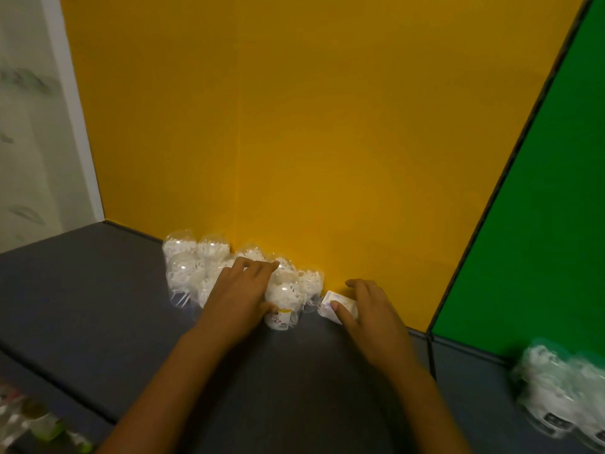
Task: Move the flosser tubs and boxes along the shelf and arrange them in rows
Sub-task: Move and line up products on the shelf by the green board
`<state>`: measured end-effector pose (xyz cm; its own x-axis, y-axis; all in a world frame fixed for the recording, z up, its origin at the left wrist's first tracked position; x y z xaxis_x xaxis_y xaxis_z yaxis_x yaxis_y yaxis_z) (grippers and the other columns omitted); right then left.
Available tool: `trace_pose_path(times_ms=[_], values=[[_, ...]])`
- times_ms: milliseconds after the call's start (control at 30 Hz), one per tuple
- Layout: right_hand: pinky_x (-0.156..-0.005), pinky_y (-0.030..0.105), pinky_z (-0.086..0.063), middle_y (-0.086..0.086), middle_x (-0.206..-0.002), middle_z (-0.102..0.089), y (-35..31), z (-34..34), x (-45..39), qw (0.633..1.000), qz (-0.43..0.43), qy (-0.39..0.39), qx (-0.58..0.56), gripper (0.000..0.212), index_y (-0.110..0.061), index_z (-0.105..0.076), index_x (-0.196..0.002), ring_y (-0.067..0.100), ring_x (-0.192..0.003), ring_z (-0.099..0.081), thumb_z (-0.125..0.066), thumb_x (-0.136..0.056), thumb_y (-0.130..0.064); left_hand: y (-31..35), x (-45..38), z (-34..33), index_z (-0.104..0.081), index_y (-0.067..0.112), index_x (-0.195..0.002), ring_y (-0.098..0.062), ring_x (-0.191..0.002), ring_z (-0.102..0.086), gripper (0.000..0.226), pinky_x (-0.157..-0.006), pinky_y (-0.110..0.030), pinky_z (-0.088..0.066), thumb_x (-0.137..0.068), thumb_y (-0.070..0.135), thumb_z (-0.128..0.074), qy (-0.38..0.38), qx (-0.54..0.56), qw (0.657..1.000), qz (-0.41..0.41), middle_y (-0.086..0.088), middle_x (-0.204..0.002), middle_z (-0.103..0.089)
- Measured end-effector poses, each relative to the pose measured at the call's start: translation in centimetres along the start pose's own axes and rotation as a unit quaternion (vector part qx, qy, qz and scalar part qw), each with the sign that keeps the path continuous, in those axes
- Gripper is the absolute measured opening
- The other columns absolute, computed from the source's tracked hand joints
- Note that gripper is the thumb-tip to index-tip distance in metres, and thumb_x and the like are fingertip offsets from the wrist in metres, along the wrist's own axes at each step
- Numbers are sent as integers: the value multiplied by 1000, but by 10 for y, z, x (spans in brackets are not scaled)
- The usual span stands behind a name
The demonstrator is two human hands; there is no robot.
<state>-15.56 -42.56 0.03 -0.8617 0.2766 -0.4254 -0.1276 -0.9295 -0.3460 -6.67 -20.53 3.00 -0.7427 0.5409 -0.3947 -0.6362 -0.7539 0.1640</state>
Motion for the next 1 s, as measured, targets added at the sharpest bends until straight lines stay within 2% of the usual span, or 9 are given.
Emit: trace_pose_path(times_ms=[200, 333, 433, 533, 633, 700, 800, 867, 1000], values=[[-97, 27, -43, -6, -136, -48, -2, -1, -2, 1000, 0, 15, 6, 52, -27, -41, -138, 12, -121, -47, -48, -95, -55, -8, -12, -5, -27, 29, -148, -22, -134, -31, 82, -107, -39, -29, -80, 59, -62, -12, -39, 999, -19, 4, -148, -40], [-94, 27, -42, -7, -134, -49, 3, 3, -2, 1000, -4, 21, 6, 50, -26, -42, -136, 13, -119, -47, -47, -95, -54, -5, -15, -7, -38, 30, -142, -20, -130, -34, 78, -106, -36, -32, -77, 67, -59, -2, -36, 999, -27, 4, -144, -42], [-92, 28, -43, -6, -132, -50, 9, 5, -1, 1000, -7, 25, 8, 48, -24, -43, -135, 13, -118, -47, -47, -96, -53, -2, -12, -11, -47, 29, -133, -18, -122, -41, 75, -99, -31, -37, -71, 66, -66, 36, 8, 999, -35, 3, -135, -49], [-91, 27, -43, -4, -130, -50, 15, 5, 1, 999, -17, 30, -4, 45, -23, -44, -134, 14, -117, -47, -51, -96, -48, 5, -6, -14, -51, 27, -126, -15, -116, -47, 71, -90, -24, -40, -66, 56, -77, 83, 124, 988, -38, 6, -127, -52], [-90, 24, -41, -4, -129, -50, 22, 0, 2, 999, -21, 25, -12, 42, -23, -45, -132, 13, -115, -47, -55, -96, -41, 14, -4, -12, -47, 28, -123, -4, -109, -52, 68, -88, -18, -45, -67, 44, -82, 95, 301, 949, -3, 14, -121, -54], [-89, 22, -41, -5, -127, -49, 25, -4, 2, 999, -24, 17, -21, 40, -23, -46, -131, 10, -113, -46, -56, -96, -40, 23, -1, -13, -46, 27, -122, 2, -105, -57, 66, -86, -16, -51, -69, 34, -84, 95, 423, 901, 16, 19, -119, -56], [-91, 23, -43, -5, -125, -49, 29, -10, 1, 999, -27, 5, -33, 38, -24, -48, -130, 9, -112, -45, -56, -96, -39, 39, 7, -22, -48, 30, -121, 8, -107, -57, 60, -79, -14, -52, -72, 16, -81, 100, 555, 825, 40, 17, -122, -56], [-93, 23, -42, -4, -126, -49, 32, -14, 1, 999, -31, -7, -41, 39, -24, -48, -131, 9, -114, -45, -55, -96, -39, 47, 10, -30, -50, 28, -123, 8, -107, -58, 60, -76, -15, -53, -72, 14, -78, 94, 612, 783, 57, 13, -124, -57], [-96, 22, -41, -4, -130, -48, 36, -20, 1, 998, -37, -27, -44, 45, -23, -46, -136, 9, -118, -44, -56, -96, -41, 44, 8, -29, -49, 24, -133, 5, -107, -60, 66, -75, -16, -53, -71, 23, -72, 86, 650, 752, 68, 15, -125, -57]])
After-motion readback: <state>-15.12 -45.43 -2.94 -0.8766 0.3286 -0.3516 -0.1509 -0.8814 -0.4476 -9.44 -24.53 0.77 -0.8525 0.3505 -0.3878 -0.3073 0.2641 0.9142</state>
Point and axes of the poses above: each hand's wrist, its own x-axis away from the middle knuckle, its own z-axis out of the back of the hand, y = z × x, the point moved 1 cm from there along -x, towards the middle knuckle
